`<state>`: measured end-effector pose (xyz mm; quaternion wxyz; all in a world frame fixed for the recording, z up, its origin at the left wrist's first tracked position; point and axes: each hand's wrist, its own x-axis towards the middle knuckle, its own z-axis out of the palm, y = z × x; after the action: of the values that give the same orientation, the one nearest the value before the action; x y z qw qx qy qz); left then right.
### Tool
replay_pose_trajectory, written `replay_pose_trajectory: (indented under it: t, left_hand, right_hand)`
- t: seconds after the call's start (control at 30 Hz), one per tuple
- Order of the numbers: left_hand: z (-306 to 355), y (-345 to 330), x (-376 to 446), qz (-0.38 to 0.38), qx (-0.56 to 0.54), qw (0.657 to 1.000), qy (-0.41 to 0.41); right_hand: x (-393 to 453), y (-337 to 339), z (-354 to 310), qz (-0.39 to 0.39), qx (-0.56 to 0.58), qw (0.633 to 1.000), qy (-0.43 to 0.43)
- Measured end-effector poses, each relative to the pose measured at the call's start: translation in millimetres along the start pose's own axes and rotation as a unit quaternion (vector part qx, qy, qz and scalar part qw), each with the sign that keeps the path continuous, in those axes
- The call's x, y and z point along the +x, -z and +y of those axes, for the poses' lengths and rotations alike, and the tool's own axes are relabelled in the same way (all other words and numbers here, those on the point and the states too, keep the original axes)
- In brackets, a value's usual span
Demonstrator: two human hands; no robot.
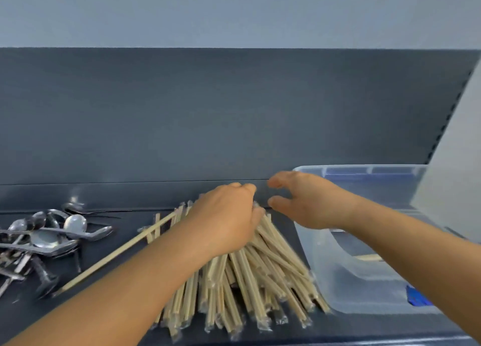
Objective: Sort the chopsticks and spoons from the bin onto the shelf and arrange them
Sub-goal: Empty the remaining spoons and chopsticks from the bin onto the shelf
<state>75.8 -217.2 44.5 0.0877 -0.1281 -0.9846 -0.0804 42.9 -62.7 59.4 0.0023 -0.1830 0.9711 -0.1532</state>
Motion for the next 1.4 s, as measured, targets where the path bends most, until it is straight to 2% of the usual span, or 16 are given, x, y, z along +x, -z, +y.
replay_pose_trajectory:
  t: [0.2, 0.4, 0.57, 0.8, 1.07, 1.23, 1.4]
  left_hand:
    - [84.3, -20.9, 36.4, -0.015, 0.005, 1.000, -0.012]
    - [155.1, -45.2, 68.5, -0.080, 0.040, 0.996, 0.002]
    - [194.3, -63.0, 91.6, -0.146, 0.066, 0.987, -0.020]
    - [225.3, -95.3, 120.2, -0.300, 0.048, 0.945, -0.123]
    - [236.1, -140.6, 137.1, -0.391, 0.113, 0.889, -0.210]
    - [233.7, -157.7, 146.8, -0.372, 0.131, 0.884, -0.250]
    - [224.3, -162.4, 165.5, -0.310, 0.189, 0.897, -0.251]
  right_hand:
    - [-21.9, 27.2, 94.4, -0.021, -0.032, 0.999, -0.018]
    - [-34.6, 44.3, 181.1, -0.084, -0.039, 0.996, 0.007]
    - [-39.6, 49.2, 239.8, -0.133, -0.070, 0.988, 0.029]
    - [-43.2, 49.7, 290.2, -0.238, -0.065, 0.968, 0.041]
    - [-42.2, 35.1, 315.9, -0.340, -0.084, 0.934, 0.075]
    - [-42.1, 23.3, 324.1, -0.418, -0.142, 0.894, 0.077]
    - [-34.0, 13.2, 334.9, -0.395, -0.192, 0.895, 0.073]
